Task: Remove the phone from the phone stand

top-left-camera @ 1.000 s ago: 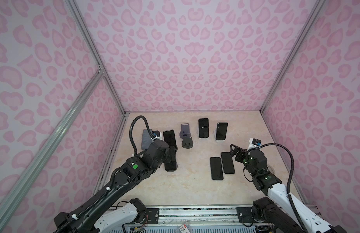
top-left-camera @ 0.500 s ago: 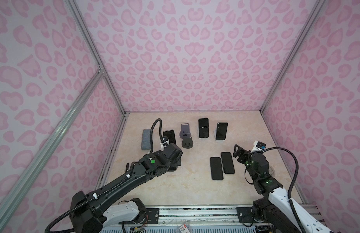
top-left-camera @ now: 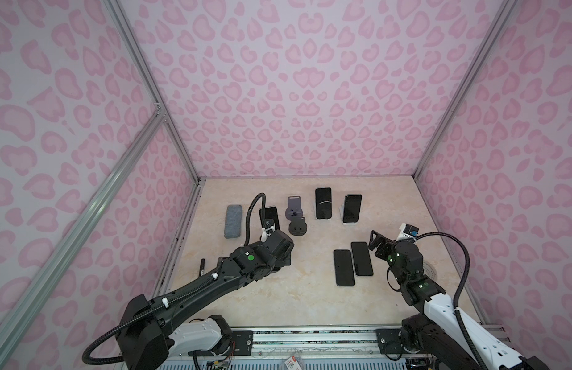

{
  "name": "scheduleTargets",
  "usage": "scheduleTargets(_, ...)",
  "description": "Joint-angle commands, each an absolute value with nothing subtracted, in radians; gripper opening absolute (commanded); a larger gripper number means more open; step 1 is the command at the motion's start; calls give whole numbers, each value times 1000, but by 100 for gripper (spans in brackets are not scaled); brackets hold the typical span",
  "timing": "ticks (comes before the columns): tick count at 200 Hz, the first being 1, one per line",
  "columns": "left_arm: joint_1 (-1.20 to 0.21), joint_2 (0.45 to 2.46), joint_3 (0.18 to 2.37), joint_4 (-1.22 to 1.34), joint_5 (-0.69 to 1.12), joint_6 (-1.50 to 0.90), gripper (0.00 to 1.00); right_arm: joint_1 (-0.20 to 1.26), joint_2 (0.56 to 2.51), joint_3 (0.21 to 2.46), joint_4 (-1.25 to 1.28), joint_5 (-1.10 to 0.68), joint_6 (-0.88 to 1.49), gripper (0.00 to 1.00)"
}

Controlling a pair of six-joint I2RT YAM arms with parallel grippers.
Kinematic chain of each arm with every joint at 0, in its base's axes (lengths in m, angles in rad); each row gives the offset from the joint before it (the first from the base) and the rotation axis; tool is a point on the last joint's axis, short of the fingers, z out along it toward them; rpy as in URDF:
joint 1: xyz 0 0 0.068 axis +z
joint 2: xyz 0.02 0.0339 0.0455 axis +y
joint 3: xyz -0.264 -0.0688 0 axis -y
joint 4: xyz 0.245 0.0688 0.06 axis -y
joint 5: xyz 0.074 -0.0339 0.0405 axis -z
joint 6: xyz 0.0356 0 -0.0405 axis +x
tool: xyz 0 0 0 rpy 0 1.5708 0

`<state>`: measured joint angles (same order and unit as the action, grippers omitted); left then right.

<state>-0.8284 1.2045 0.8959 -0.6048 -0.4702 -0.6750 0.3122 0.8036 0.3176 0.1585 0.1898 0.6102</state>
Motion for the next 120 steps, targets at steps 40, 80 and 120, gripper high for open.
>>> scheduleTargets(40, -804, 1217, 879, -577, -476, -671, 97, 320, 817, 321, 187, 181, 614, 98)
scheduleTargets(80, -781, 1231, 871, -539, -433, -643, 97, 322, 815, 322, 186, 179, 612, 98)
scheduleTargets(120, -770, 1253, 876, -536, -435, -639, 97, 322, 816, 322, 189, 177, 615, 98)
